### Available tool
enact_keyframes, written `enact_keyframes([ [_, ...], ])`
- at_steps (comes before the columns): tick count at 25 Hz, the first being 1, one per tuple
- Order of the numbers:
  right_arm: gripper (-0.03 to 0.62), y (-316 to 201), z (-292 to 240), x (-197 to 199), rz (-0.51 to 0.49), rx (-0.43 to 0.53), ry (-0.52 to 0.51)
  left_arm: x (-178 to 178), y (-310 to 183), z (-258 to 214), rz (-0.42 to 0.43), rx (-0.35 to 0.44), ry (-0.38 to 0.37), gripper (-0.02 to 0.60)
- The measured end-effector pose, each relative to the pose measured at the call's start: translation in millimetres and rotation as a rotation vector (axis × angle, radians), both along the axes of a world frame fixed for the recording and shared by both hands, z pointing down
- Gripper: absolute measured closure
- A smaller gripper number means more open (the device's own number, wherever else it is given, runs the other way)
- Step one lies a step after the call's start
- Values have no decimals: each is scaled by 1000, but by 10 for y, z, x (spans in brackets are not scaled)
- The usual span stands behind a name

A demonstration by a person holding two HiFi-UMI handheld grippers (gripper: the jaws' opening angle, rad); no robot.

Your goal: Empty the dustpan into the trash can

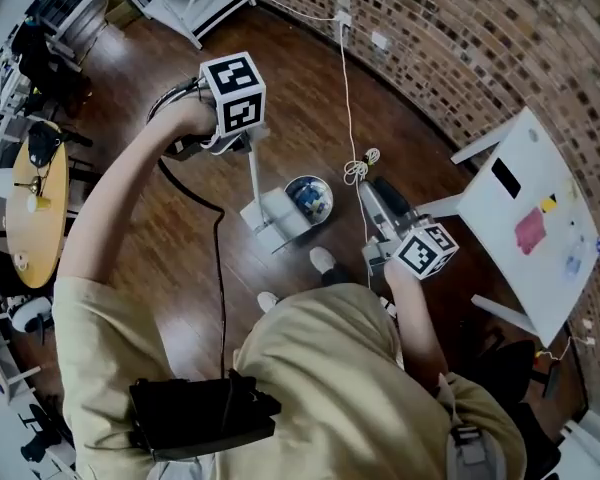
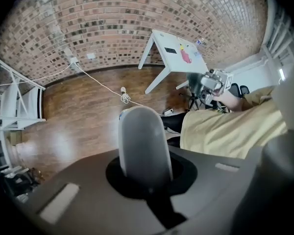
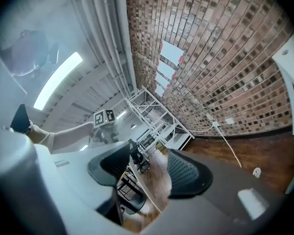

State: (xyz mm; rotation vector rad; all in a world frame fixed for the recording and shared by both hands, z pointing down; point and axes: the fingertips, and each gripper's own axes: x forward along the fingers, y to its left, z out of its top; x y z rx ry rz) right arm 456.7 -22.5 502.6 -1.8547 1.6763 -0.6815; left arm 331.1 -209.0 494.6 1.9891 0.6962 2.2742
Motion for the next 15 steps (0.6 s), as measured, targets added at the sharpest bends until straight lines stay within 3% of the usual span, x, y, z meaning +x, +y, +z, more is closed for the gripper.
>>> enact_keyframes([
  [7, 367, -643, -64, -613, -186, 11, 24, -1371, -180, -54, -57, 54, 171, 580],
  [10, 367, -905, -128, -977, -260, 11, 27, -1923, -333, -59, -142, 106, 160, 580],
  [12, 367, -1091, -205, -1257, -314, 16, 33, -2231, -398, -118, -196, 119, 193, 580],
  [15, 367, -1349, -331, -1700, -400, 27, 47, -2665, -488, -232, -352, 132, 257, 580],
])
